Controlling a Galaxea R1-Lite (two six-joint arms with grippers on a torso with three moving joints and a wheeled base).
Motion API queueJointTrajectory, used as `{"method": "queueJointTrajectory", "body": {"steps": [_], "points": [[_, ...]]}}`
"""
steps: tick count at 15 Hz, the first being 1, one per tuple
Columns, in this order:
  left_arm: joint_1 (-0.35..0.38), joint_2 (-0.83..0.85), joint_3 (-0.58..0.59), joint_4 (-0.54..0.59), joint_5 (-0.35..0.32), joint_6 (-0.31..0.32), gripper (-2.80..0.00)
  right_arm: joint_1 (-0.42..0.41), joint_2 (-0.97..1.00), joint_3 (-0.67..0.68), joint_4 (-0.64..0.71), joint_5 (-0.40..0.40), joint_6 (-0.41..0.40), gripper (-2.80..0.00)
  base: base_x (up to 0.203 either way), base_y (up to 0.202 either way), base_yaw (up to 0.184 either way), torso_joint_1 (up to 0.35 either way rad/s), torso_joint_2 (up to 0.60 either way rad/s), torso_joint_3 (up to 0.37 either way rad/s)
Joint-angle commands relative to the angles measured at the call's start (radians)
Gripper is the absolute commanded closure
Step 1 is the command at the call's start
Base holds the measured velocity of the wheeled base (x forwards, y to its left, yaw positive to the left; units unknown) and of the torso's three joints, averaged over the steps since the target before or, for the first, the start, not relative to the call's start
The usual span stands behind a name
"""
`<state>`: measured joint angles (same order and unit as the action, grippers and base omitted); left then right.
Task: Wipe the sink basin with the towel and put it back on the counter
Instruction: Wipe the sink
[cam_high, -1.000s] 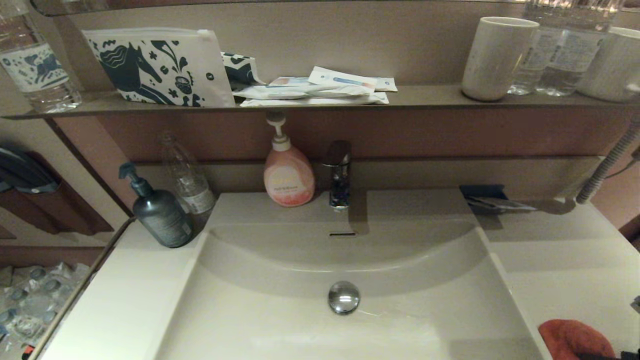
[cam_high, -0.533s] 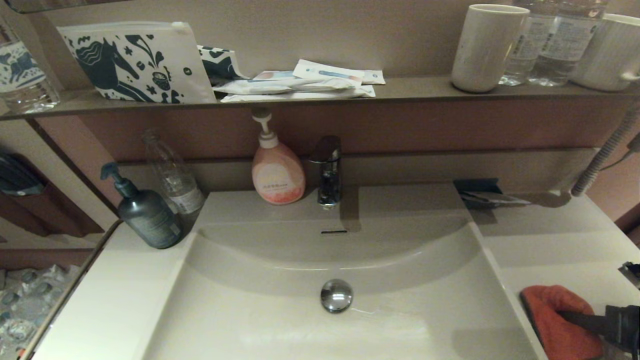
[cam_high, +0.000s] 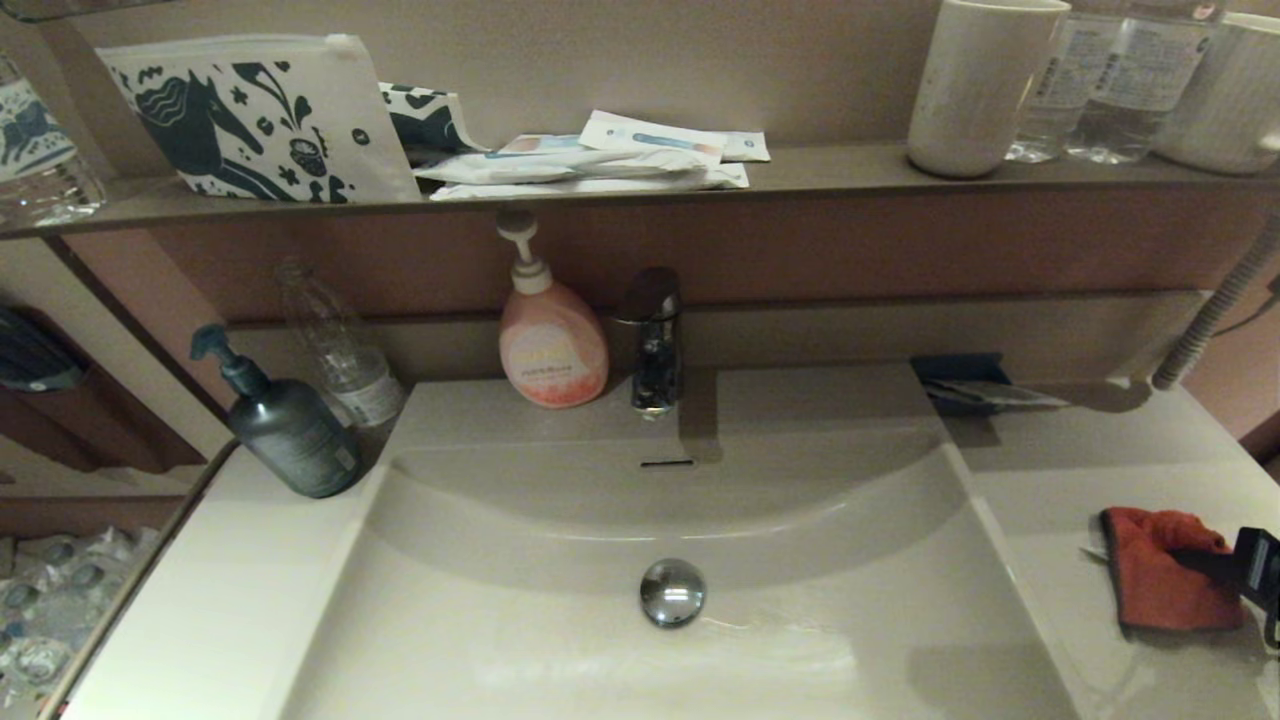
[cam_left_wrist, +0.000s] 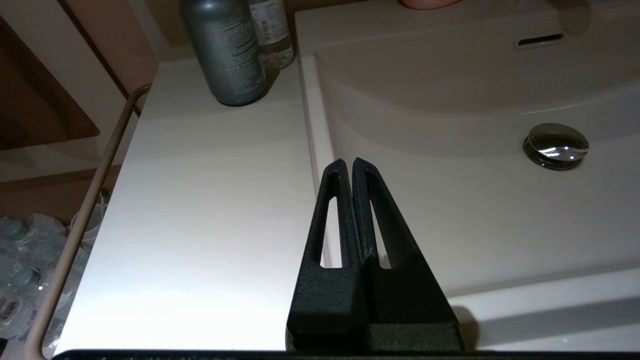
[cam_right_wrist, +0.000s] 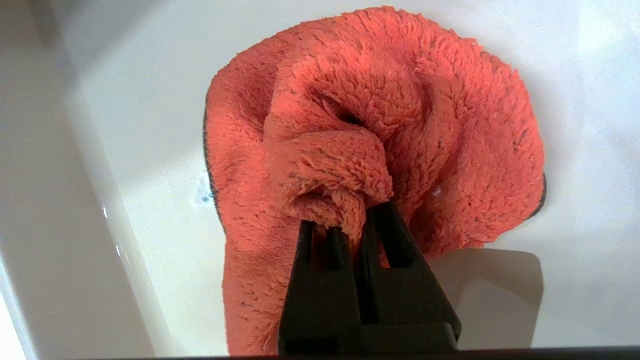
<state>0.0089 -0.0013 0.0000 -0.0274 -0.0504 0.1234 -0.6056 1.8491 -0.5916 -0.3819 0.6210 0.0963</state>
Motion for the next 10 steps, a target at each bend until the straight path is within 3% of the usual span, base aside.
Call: {"method": "queueJointTrajectory", "body": {"steps": [1, 4, 10], "points": [[0.0, 0.001, 0.0, 0.0, 0.0, 0.001, 0.0, 0.037, -0.001, -0.061, -0.009, 0.036, 0.049, 0.0, 0.0, 0.0, 0.0, 0.0, 0.0, 0.0], [0.0, 0.001, 0.0, -0.001, 0.0, 0.001, 0.0, 0.157, 0.033, -0.112, -0.012, -0.072, 0.123, 0.0, 0.0, 0.0, 0.0, 0.0, 0.0, 0.0], [0.0, 0.001, 0.0, 0.0, 0.0, 0.001, 0.0, 0.431, 0.047, -0.115, -0.047, -0.204, 0.258, 0.0, 0.0, 0.0, 0.0, 0.0, 0.0, 0.0]]}}
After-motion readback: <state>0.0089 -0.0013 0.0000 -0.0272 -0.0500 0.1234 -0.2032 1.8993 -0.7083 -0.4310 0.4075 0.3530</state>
